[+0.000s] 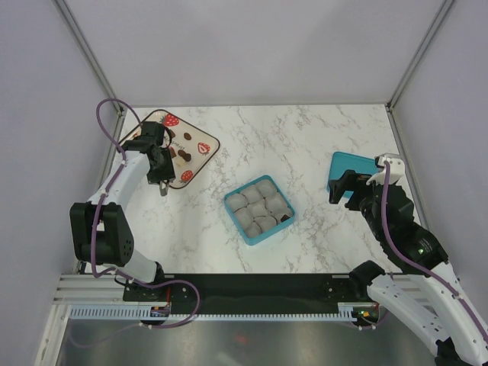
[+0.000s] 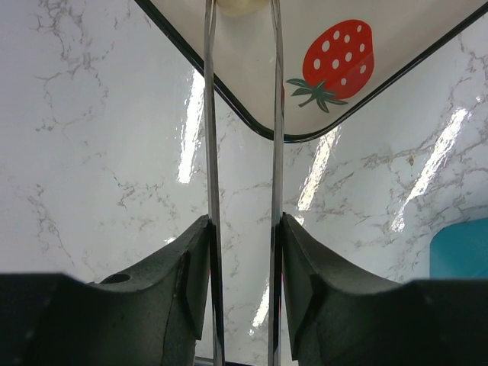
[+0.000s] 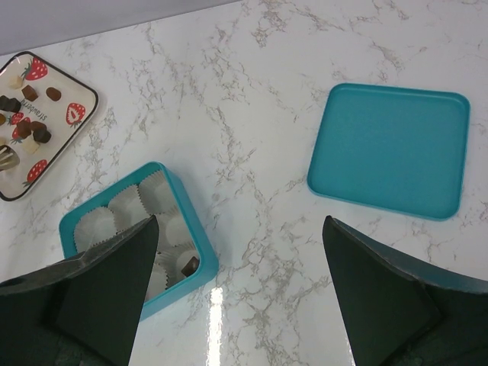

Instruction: Pack the chocolate

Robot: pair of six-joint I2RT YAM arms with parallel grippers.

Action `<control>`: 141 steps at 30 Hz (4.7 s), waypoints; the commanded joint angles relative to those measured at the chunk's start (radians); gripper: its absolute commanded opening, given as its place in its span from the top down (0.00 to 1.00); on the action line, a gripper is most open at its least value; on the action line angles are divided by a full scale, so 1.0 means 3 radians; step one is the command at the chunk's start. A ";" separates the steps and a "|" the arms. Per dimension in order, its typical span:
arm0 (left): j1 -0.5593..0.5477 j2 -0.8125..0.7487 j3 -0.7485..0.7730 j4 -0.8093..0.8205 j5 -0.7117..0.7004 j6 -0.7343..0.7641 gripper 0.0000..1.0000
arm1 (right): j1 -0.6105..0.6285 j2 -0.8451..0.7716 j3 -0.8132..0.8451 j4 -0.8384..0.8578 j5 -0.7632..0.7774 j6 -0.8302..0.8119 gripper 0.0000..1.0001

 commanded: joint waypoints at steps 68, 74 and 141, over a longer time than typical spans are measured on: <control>-0.2418 -0.0977 0.0049 -0.0527 0.1611 0.0139 0.63 | -0.0003 0.0326 0.0268 0.0015 -0.0004 0.0133 0.04; -0.2423 -0.0880 0.0049 -0.0460 0.1637 0.0144 0.63 | -0.0003 0.0316 0.0237 0.0015 -0.0009 0.0149 0.04; -0.0373 -0.0297 0.0203 0.0015 0.0185 -0.0086 0.52 | -0.0003 0.0147 0.0022 0.0117 -0.0019 0.0036 0.04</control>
